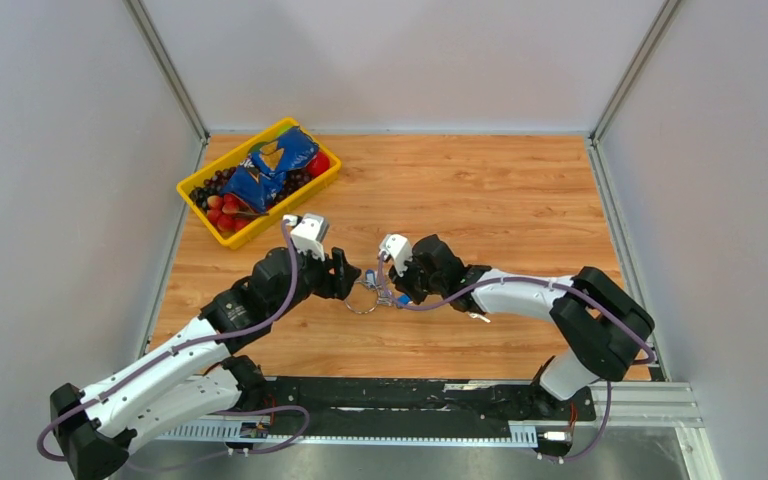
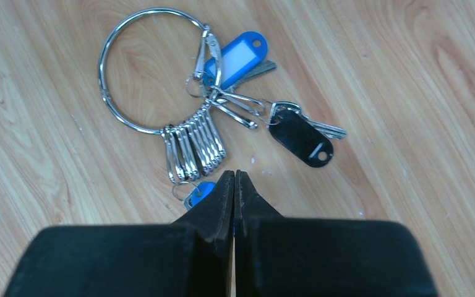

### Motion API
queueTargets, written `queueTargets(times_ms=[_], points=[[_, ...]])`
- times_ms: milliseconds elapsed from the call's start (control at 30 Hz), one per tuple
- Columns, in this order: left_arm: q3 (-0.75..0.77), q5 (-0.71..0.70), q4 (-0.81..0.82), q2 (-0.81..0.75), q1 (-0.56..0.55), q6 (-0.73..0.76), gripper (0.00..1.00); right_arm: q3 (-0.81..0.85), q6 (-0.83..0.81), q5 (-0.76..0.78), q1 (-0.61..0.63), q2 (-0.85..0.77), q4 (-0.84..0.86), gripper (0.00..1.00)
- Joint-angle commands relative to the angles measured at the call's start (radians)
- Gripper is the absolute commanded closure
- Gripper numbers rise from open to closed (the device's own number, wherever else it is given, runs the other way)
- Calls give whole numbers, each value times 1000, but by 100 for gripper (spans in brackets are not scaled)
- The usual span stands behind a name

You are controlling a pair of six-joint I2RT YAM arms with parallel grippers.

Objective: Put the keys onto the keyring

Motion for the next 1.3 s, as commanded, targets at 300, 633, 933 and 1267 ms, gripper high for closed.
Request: queueTargets(times_ms=[300, 633, 933, 1267], points=[[-22, 14, 20, -18, 1, -8, 27, -28, 37, 92, 64, 58, 81, 100], [-25, 14, 0, -41, 1, -13, 27, -37, 96, 47, 118, 87, 88, 100], [-26, 21, -5, -53, 2, -17, 27, 38, 174, 26, 237, 95, 5, 100], [-25, 23, -7, -59, 1, -16, 27, 139, 191, 313, 279, -21, -104, 91]])
